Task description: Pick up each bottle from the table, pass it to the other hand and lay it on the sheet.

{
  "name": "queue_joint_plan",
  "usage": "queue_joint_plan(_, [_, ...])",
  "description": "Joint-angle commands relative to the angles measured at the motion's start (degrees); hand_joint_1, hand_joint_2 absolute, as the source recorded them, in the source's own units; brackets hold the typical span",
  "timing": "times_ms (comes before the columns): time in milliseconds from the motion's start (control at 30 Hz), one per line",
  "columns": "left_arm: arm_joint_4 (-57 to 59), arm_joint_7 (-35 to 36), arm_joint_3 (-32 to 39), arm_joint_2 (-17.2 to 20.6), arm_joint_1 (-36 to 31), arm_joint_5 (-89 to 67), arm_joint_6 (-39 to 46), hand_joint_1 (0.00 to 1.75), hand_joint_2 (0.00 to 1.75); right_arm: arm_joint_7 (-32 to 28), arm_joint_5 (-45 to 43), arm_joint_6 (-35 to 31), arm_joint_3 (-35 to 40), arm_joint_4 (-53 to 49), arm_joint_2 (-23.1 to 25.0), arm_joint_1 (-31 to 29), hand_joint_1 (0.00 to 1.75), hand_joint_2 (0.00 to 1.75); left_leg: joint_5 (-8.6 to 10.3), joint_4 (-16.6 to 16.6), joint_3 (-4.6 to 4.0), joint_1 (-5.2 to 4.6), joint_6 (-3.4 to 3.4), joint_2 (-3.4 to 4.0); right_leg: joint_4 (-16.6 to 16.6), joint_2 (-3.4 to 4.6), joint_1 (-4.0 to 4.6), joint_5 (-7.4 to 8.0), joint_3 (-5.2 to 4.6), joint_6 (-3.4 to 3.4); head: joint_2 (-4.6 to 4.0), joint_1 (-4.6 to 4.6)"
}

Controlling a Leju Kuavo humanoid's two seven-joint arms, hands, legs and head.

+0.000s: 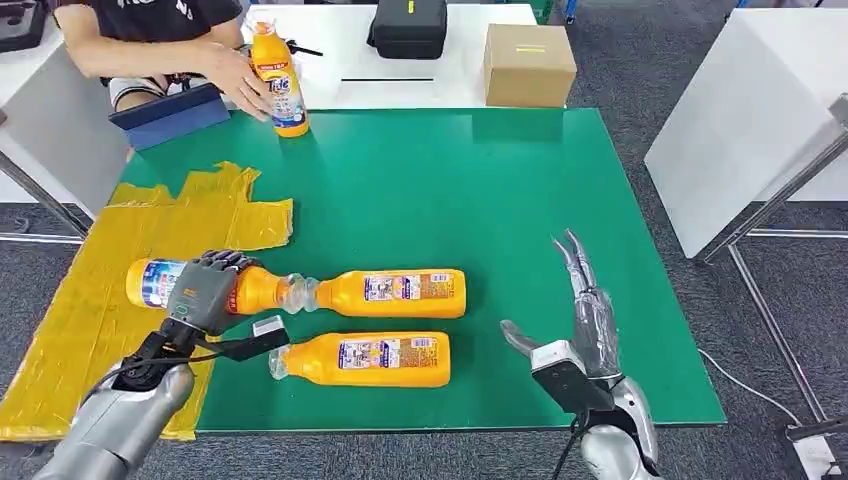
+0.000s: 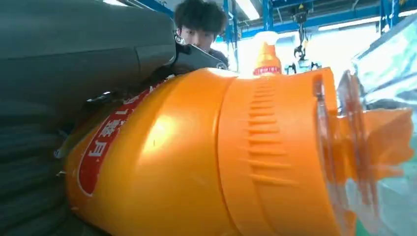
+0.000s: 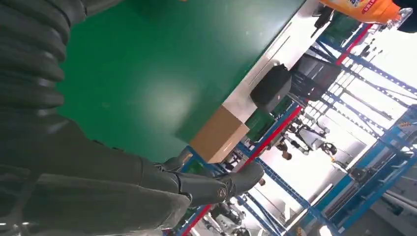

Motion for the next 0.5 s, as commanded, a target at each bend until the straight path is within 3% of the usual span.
queue_joint_plan(33, [7.17, 2.46, 1.4, -0.96, -2.99, -1.5, 0.25, 1.75, 1.75, 0.25, 0.63, -0.11, 0.93, 2.07, 0.89, -0.52, 0.0, 1.75, -0.14, -0.04, 0.38, 0.04, -0.21, -0.05, -0.04, -0.12, 0.04, -0.16, 0.4, -0.07, 0.0, 0.0])
queue_joint_plan(333, [5.35, 3.34, 2.23, -0.11, -0.79, -2.42, -0.56, 1.75, 1.75, -0.07, 0.11, 0.25, 1.4, 2.81, 0.25, -0.78, 0.0, 1.75, -0.09, -0.05, 0.24, 0.05, -0.15, 0.06, -0.08, 0.01, 0.05, -0.06, 0.27, -0.04, 0.0, 0.0])
queue_joint_plan(367, [4.86, 3.53, 2.3, 0.11, -0.34, -2.71, -0.64, 0.03, 1.75, -0.06, 0.09, 0.33, 1.48, 2.63, 0.25, -0.72, 0.0, 1.75, -0.14, -0.04, 0.33, 0.04, -0.2, 0.05, -0.06, -0.02, 0.04, -0.12, 0.37, -0.05, 0.0, 0.0])
queue_joint_plan(500, [3.74, 4.82, 2.73, 0.37, 0.75, -4.07, -2.6, 0.0, 1.75, 0.46, 0.5, 1.03, 1.42, 1.7, 0.27, -0.27, 0.0, 1.75, -0.16, -0.05, 0.35, 0.03, -0.2, 0.02, -0.05, -0.04, 0.04, -0.15, 0.4, -0.06, 0.0, 0.0])
